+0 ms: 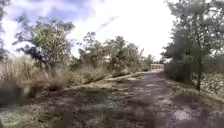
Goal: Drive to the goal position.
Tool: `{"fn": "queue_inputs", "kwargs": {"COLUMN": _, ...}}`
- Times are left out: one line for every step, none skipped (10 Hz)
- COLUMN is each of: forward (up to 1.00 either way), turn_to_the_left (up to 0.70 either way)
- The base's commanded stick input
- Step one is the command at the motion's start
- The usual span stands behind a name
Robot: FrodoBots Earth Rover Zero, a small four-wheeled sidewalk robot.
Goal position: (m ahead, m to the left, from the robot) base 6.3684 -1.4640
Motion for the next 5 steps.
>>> {"fn": "queue_inputs", "kwargs": {"forward": 0.05, "turn_to_the_left": 0.0}}
{"fn": "queue_inputs", "kwargs": {"forward": 0.0, "turn_to_the_left": 0.0}}
{"fn": "queue_inputs", "kwargs": {"forward": 0.0, "turn_to_the_left": 0.0}}
{"fn": "queue_inputs", "kwargs": {"forward": 0.4, "turn_to_the_left": 0.0}}
{"fn": "queue_inputs", "kwargs": {"forward": 1.0, "turn_to_the_left": 0.0}}
